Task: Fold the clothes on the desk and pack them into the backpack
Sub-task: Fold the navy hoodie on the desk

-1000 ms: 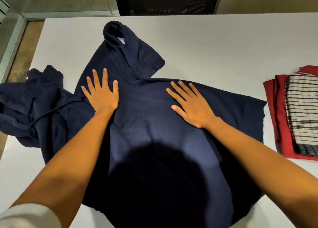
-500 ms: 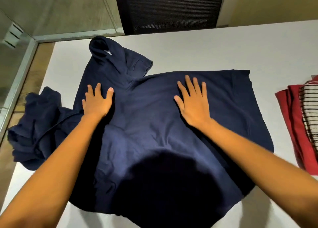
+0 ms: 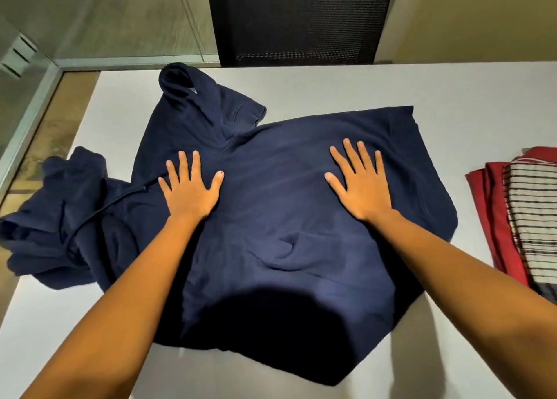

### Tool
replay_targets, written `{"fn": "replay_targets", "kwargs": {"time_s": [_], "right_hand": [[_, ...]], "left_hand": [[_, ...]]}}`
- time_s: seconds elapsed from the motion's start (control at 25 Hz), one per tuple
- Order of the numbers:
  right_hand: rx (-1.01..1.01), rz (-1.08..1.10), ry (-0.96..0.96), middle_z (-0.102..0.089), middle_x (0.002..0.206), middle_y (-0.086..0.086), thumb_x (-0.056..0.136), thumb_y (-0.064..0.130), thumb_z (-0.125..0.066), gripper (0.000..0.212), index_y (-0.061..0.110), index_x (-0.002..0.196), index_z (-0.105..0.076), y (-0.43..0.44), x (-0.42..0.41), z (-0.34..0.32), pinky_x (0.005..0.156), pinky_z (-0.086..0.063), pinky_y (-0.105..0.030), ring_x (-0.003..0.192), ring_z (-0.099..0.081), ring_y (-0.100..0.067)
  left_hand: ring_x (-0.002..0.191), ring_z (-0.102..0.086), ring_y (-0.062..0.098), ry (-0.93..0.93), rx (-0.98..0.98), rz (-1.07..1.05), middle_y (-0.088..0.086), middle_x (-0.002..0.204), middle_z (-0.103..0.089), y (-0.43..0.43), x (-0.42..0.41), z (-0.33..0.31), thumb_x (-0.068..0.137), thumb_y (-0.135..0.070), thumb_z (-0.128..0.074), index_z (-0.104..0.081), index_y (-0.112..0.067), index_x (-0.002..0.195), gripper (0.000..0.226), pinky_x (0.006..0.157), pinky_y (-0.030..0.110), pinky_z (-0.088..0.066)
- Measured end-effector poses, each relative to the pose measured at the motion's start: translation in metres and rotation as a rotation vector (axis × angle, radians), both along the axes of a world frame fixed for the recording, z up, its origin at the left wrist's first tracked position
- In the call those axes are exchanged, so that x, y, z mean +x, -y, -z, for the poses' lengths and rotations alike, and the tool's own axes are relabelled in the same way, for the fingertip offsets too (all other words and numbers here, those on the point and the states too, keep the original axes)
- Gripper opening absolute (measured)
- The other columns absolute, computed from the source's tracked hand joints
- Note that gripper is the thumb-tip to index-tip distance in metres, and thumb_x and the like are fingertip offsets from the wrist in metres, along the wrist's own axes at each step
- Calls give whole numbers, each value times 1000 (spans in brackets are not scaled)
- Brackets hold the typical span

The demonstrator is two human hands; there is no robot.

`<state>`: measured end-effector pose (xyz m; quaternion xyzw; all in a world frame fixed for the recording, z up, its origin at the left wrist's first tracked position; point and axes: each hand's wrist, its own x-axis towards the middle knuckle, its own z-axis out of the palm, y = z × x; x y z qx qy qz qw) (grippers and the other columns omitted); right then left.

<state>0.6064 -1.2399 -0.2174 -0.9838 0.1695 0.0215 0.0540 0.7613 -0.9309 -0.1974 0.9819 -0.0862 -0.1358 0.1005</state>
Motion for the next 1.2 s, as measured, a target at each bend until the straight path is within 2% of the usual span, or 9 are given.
{"fn": "replay_targets", "kwargs": {"time_s": [0.2,0.32,0.44,0.56,0.68,0.8,1.04,1.12,1.2], "right_hand": [[310,-12,37,-13,162,-2,101,48,-31,59,21,153,-23,7,-11,-15,122,-1,-44,150,-3,-21],[537,118,286,-40,151,-3,101,27,-45,42,14,141,-46,-24,-62,-40,117,-22,-34,143,-30,-21],[401,31,451,-54,132,0,98,26,-45,32,14,124,-59,-77,-139,-54,110,-32,-28,128,-46,-20],[332,-90,345,-48,140,4,96,33,-46,39,17,130,-56,-129,-202,-42,112,-29,-31,131,-43,-17],[262,-107,247,-38,152,-1,91,27,-59,54,16,142,-45,-149,-226,-29,117,-19,-33,138,-35,-18],[265,-51,224,-40,151,-4,82,14,-73,64,14,140,-46,-153,-224,-33,117,-28,-37,135,-43,-24],[268,10,187,-56,122,-2,66,46,-83,57,20,113,-63,-172,-246,-39,84,-54,-32,107,-57,-24],[263,6,138,-62,108,3,58,56,-84,60,23,105,-65,-181,-260,-35,71,-55,-26,89,-62,-19],[228,-18,177,-65,96,2,58,40,-89,49,20,96,-66,-183,-263,-34,62,-53,-24,75,-63,-18]], "left_hand": [[146,-21,23,200,-298,32,6,154,-33,-16,-50,-18,100,-41,-39,-36,-14,146,53,120,46,-5],[145,-23,22,324,-305,-5,6,150,-40,-39,-104,-20,99,-29,-46,-46,-11,139,43,119,44,0],[144,-25,25,374,-261,-14,7,148,-41,-60,-151,-22,96,-23,-54,-49,-9,135,42,119,46,-3],[142,-27,31,416,-189,-92,11,148,-40,-75,-185,-26,88,-18,-64,-52,-5,131,46,117,48,-8],[132,-33,39,396,-310,-325,19,146,-35,-82,-198,-42,86,-17,-66,-46,-3,132,52,107,54,-34],[114,-45,44,268,-494,-644,27,128,-45,-88,-191,-65,88,-13,-66,-43,0,128,48,91,54,-45],[70,-59,32,155,-674,-703,16,70,-58,-100,-191,-101,88,-15,-63,-50,-3,69,25,74,42,-51],[59,-63,22,139,-843,-754,5,64,-56,-105,-196,-118,88,-15,-64,-44,-14,63,32,65,32,-52],[54,-64,13,120,-1016,-838,2,68,-59,-113,-200,-135,87,-16,-66,-48,-15,68,26,66,28,-53]]}}
